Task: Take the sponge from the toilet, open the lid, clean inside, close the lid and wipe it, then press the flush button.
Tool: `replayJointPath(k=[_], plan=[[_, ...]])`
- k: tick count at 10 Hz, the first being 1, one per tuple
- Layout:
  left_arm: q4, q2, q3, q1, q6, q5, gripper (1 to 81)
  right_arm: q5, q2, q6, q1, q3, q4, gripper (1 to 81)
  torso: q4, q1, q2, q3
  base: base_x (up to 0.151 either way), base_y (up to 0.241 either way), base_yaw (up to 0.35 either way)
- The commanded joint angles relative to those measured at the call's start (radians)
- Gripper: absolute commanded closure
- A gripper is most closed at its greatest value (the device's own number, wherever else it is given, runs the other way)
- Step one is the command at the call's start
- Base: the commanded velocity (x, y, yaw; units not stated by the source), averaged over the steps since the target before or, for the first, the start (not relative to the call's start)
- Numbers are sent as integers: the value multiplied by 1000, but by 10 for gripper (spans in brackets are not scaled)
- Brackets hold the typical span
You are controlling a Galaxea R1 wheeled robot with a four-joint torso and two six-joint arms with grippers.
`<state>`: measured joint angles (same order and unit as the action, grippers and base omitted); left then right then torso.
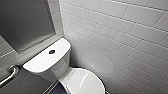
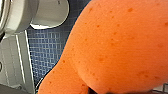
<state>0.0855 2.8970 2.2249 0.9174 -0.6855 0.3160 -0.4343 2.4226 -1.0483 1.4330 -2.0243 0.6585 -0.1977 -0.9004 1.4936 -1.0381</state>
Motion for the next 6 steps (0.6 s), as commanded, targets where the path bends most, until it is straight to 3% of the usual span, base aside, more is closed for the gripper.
replayJointPath(k=[1, 6], plan=[[20, -37, -161, -90, 0, 3, 10, 26, -52, -2, -10, 6, 21, 811, 0, 0, 0, 0, 0, 0, 0], [22, -93, -225, -93, -51, 5, 10, 26, -57, -1, -16, 19, 20, 811, 0, 0, 0, 0, 0, 0, 0]])
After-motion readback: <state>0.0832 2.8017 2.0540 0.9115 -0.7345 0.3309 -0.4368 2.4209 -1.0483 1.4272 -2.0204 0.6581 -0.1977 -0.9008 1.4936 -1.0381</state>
